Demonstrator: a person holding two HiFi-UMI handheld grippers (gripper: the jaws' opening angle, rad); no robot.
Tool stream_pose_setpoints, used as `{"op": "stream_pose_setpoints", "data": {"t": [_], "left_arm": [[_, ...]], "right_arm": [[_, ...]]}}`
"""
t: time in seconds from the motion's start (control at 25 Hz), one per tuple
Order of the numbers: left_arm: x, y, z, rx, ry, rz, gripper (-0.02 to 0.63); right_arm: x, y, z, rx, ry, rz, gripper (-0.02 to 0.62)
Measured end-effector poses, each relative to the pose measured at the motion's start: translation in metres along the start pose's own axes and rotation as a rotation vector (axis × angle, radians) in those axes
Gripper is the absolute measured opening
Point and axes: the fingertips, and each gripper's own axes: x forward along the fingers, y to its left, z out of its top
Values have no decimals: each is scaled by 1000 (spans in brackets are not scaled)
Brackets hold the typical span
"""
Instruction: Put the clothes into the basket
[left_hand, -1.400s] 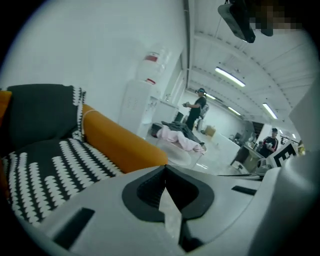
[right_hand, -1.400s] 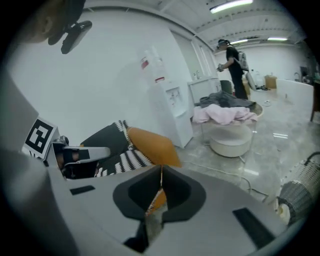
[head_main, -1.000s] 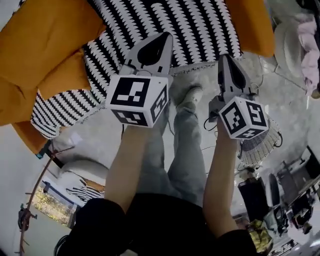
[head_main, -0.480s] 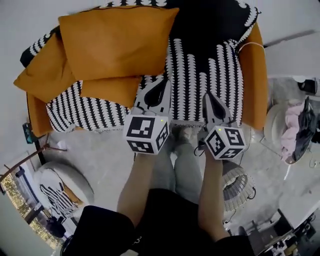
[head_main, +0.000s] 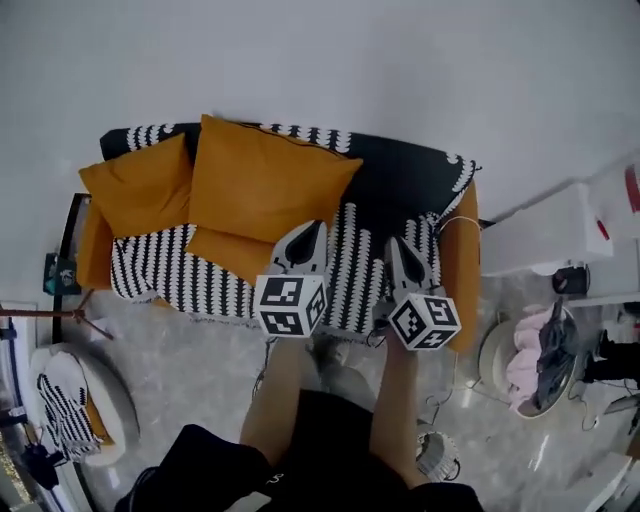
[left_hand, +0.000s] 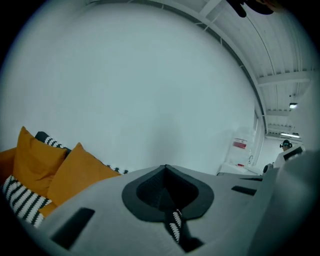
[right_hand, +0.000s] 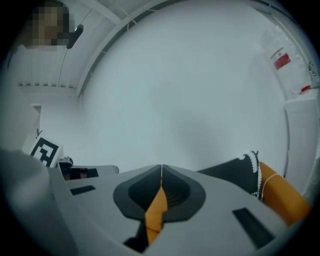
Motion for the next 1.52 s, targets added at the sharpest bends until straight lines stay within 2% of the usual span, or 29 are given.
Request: {"op": "stream_pose_setpoints", "data": {"t": [0.12, 0.28, 0.4, 0.56, 0.76, 0.92, 1.52], "left_arm": [[-10, -16, 35, 7, -50, -10, 8], [-24, -34, 96, 57, -154, -22, 8], [-36, -34, 137, 115, -224, 22, 8], [-40, -36, 173, 172, -266, 65, 8], [-34, -39, 185, 206, -277, 69, 8], [-32, -36, 196, 219, -292, 74, 8], [-4, -35, 202, 236, -269, 49, 8]], "right_arm": [[-19, 14, 45, -4, -70, 29, 14], [-24, 31, 99, -56, -133, 63, 12], [-19, 42, 131, -97, -169, 50, 12], [-14, 56, 165, -164, -185, 60, 12], [-7, 66, 185, -154, -220, 106, 12], [3, 70, 195, -260, -192, 64, 12], [29, 54, 199, -275, -170, 36, 12]]}}
